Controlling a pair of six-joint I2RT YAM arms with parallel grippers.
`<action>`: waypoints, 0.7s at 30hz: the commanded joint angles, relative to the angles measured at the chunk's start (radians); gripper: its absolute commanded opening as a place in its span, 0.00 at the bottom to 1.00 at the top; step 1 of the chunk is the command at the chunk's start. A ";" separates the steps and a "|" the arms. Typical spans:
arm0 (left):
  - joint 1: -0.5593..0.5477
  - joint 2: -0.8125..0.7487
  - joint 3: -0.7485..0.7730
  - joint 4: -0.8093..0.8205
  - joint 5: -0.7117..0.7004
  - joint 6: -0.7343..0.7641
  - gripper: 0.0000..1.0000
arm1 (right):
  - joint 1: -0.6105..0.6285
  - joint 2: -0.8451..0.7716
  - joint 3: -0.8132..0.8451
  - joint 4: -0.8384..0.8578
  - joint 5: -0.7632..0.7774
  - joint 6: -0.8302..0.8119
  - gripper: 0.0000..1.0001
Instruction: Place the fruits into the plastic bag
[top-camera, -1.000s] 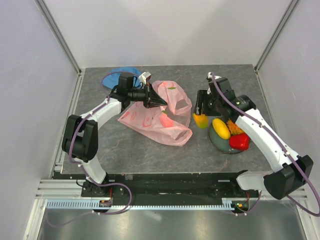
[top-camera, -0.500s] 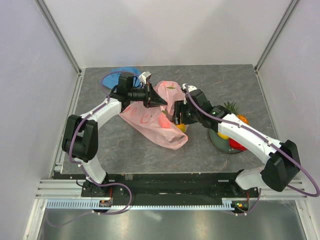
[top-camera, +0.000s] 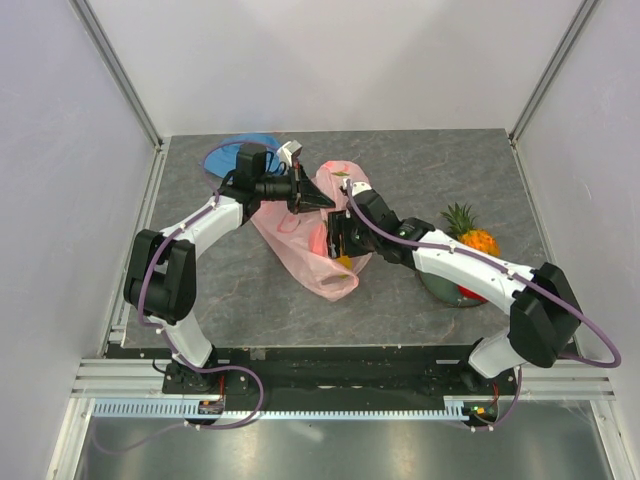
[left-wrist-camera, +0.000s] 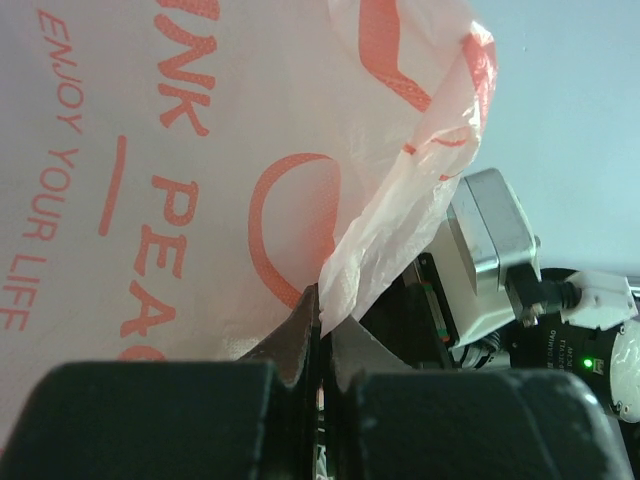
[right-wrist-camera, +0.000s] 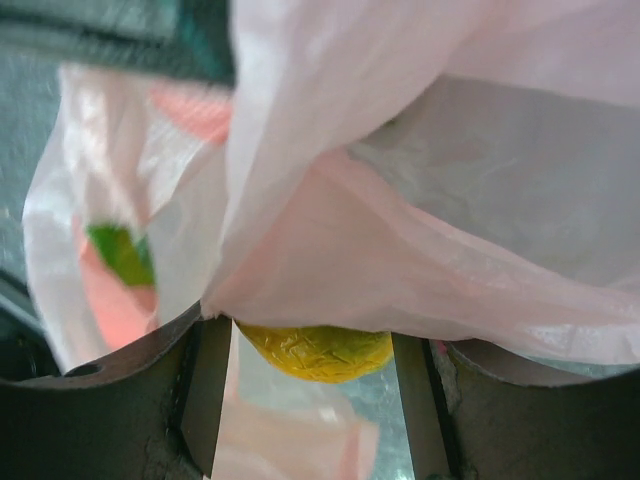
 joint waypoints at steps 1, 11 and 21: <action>0.003 -0.036 0.001 0.067 0.005 -0.041 0.02 | -0.002 0.002 -0.032 0.173 0.113 0.073 0.00; 0.005 -0.048 -0.019 0.077 0.000 -0.050 0.02 | -0.073 -0.041 -0.190 0.429 0.288 0.238 0.00; 0.005 -0.040 -0.023 0.085 0.013 -0.061 0.02 | -0.171 0.057 -0.227 0.583 0.123 0.360 0.00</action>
